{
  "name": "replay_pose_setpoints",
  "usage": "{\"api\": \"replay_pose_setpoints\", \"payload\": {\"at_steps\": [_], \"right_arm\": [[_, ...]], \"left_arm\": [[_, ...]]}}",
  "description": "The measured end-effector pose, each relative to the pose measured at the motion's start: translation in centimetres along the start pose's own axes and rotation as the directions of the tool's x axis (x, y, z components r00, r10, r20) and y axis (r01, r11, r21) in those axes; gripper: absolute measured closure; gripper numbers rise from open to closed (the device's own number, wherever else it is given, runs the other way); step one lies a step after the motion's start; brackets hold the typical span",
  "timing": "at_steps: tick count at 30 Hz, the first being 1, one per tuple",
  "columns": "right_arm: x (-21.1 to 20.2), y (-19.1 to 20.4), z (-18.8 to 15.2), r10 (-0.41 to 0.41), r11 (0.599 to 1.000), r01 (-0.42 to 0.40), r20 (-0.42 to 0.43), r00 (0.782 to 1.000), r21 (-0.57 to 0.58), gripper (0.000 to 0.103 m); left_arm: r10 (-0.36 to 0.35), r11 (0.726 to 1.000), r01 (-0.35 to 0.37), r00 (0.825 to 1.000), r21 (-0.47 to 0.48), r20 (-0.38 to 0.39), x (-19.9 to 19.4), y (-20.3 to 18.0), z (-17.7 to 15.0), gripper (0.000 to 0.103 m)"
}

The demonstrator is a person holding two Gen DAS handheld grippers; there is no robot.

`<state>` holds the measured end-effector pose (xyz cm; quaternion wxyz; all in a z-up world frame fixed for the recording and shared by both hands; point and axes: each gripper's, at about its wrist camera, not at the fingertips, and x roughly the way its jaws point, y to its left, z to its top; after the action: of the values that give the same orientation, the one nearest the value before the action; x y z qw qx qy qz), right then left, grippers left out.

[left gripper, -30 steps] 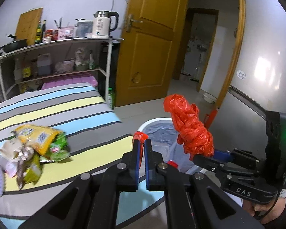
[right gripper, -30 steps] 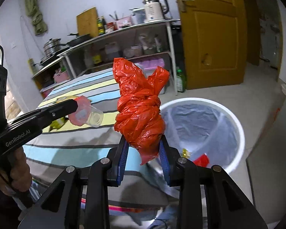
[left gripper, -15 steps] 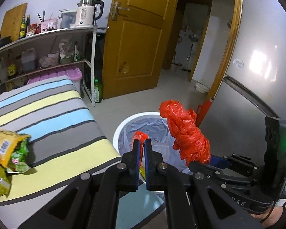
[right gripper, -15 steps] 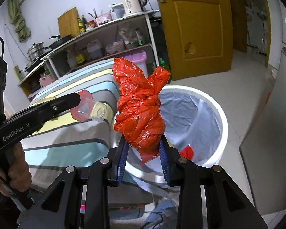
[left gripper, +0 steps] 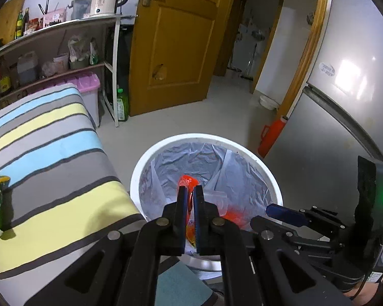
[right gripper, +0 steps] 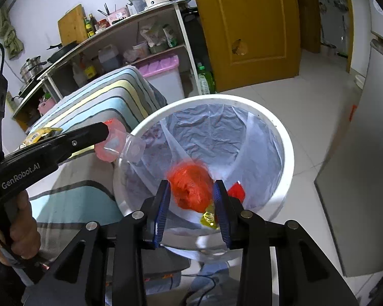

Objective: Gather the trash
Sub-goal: 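Open both tools to drop the cup and red bag into the bin, then move both open tools back to the table toward the white foam net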

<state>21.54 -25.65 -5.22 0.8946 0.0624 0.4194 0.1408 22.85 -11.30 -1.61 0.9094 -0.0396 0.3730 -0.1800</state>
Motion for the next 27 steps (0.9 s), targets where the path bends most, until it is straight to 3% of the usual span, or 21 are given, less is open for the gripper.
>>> {"api": "replay_pose_setpoints", "payload": {"at_steps": [4, 6, 17, 27], "right_arm": [[-0.1, -0.4, -0.1, 0.002, 1.000, -0.002, 0.006, 1.000, 0.004, 0.064], [-0.4, -0.5, -0.1, 0.004, 1.000, -0.004, 0.014, 1.000, 0.003, 0.064], [-3.5, 1.0, 0.1, 0.027, 1.000, -0.026, 0.086, 0.996, -0.018, 0.063], [-6.9, 4.7, -0.1, 0.076, 0.995, -0.063, 0.170, 0.982, -0.080, 0.063]], "left_arm": [[-0.008, 1.000, 0.007, 1.000, -0.018, -0.008, 0.1, 0.5, 0.0, 0.091], [-0.013, 1.000, 0.013, 1.000, -0.023, -0.002, 0.0, 0.8, 0.0, 0.083], [-0.017, 0.999, 0.019, 0.998, -0.043, 0.057, -3.3, 1.7, -0.9, 0.082], [0.042, 0.997, -0.034, 0.990, -0.064, 0.134, -8.6, 3.3, -3.3, 0.074]]}}
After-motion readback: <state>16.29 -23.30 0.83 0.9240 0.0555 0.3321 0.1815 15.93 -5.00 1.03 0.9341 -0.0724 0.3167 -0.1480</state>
